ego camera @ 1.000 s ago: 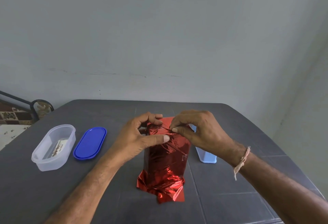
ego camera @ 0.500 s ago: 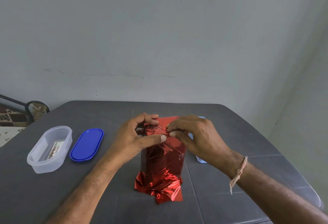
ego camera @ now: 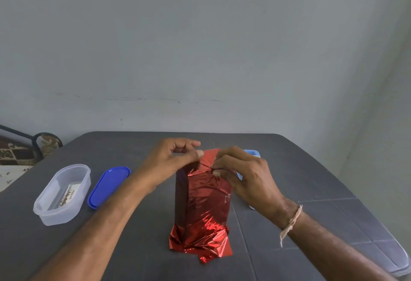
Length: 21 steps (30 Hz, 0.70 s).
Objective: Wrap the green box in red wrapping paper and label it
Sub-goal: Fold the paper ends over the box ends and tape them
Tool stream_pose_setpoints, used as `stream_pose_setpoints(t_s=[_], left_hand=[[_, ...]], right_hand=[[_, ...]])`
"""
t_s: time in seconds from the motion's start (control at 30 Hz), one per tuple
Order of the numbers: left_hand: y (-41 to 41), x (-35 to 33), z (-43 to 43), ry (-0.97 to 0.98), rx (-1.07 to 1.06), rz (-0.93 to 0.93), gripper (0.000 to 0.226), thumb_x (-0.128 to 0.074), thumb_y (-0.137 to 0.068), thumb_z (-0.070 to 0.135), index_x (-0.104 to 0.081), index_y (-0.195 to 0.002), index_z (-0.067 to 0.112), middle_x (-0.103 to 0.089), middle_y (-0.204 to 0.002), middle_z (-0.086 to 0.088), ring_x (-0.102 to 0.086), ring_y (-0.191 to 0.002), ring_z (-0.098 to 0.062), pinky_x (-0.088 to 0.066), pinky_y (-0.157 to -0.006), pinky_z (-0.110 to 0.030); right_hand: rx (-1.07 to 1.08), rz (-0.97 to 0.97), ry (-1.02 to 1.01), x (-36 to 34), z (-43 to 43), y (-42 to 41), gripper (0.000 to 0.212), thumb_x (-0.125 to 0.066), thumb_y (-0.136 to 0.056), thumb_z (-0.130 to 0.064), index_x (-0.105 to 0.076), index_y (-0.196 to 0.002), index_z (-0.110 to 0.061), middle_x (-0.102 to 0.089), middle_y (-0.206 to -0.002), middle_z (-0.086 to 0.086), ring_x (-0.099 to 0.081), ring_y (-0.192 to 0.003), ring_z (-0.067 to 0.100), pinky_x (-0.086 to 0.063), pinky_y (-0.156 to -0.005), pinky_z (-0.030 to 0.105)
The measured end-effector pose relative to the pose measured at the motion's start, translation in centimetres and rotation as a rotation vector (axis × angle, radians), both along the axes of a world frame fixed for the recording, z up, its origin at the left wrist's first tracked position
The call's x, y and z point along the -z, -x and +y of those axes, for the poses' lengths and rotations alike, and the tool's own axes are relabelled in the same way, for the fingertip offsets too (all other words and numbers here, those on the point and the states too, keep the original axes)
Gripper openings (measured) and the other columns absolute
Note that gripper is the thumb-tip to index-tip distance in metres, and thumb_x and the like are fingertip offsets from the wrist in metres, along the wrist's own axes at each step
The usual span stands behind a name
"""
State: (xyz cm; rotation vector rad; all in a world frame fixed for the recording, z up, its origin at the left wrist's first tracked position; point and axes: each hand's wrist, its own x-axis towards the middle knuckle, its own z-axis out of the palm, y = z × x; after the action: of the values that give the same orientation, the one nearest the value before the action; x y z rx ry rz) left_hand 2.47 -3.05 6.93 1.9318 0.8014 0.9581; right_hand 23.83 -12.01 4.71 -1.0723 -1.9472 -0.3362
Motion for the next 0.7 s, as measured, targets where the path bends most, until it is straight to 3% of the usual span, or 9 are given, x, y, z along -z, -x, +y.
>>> stream_pose_setpoints(t_s=[0.07, 0.17, 0.27, 0.37, 0.53, 0.7], left_hand=[[-0.6, -1.0, 0.9, 0.045, 0.113, 0.116, 0.003, -0.08, -0.087, 0.022, -0.081, -0.09, 0.023, -0.07, -0.127, 0.012, -0.064, -0.115, 0.004, -0.046, -0.11, -0.031], [-1.1, -1.4, 1.5, 0.147, 0.209, 0.16, 0.019, -0.077, -0.09, 0.015, -0.081, -0.106, 0.024, -0.074, -0.122, 0.01, -0.066, -0.116, 0.0, -0.048, -0.105, -0.025], [-1.0, -1.5, 1.4, 0.196, 0.207, 0.162, 0.021, -0.076, -0.09, 0.015, -0.08, -0.108, 0.024, -0.077, -0.11, 0.014, -0.069, -0.104, 0.004, -0.049, -0.087, -0.013], [-0.9, -1.5, 1.7, 0.212, 0.196, 0.178, 0.021, -0.078, -0.088, 0.018, -0.08, -0.107, 0.028, -0.077, -0.108, 0.013, -0.072, -0.097, -0.001, -0.052, -0.081, -0.016], [-1.5, -1.7, 1.7, 0.2, 0.161, 0.174, 0.015, -0.079, -0.088, 0.022, -0.082, -0.102, 0.027, -0.078, -0.106, 0.008, -0.073, -0.099, -0.006, -0.05, -0.086, -0.018], [-1.6, -0.8, 1.8, 0.233, 0.155, 0.147, 0.017, -0.079, -0.088, 0.02, -0.081, -0.104, 0.026, -0.078, -0.108, 0.009, -0.072, -0.103, -0.005, -0.048, -0.085, -0.015]], right_hand=[[0.002, -0.026, 0.003, -0.1, 0.3, -0.3, 0.009, -0.073, -0.096, -0.021, -0.077, -0.096, -0.013, -0.068, -0.102, -0.006, -0.066, -0.089, 0.008, -0.056, -0.071, 0.03], [0.005, -0.052, -0.011, -0.1, 0.8, -0.5, 0.006, -0.074, -0.096, -0.019, -0.076, -0.097, -0.013, -0.068, -0.103, -0.005, -0.067, -0.09, 0.009, -0.056, -0.071, 0.031], [0.017, -0.082, -0.057, 0.2, 1.1, -0.7, 0.007, -0.072, -0.097, -0.023, -0.076, -0.097, -0.017, -0.07, -0.101, -0.007, -0.066, -0.088, 0.013, -0.054, -0.07, 0.035], [0.137, -0.163, -0.137, 0.6, 1.5, -1.1, 0.013, -0.071, -0.096, -0.035, -0.077, -0.097, -0.024, -0.072, -0.102, -0.015, -0.061, -0.088, 0.017, -0.047, -0.074, 0.039], [0.045, -0.03, -0.085, 1.4, 1.5, -1.2, 0.005, -0.076, -0.094, -0.021, -0.077, -0.096, -0.016, -0.072, -0.102, -0.008, -0.065, -0.09, 0.016, -0.052, -0.074, 0.038], [0.005, 0.165, 0.046, 1.8, 0.5, -1.2, 0.012, -0.079, -0.091, -0.018, -0.079, -0.103, -0.018, -0.071, -0.111, -0.011, -0.066, -0.106, 0.011, -0.053, -0.088, 0.029]])
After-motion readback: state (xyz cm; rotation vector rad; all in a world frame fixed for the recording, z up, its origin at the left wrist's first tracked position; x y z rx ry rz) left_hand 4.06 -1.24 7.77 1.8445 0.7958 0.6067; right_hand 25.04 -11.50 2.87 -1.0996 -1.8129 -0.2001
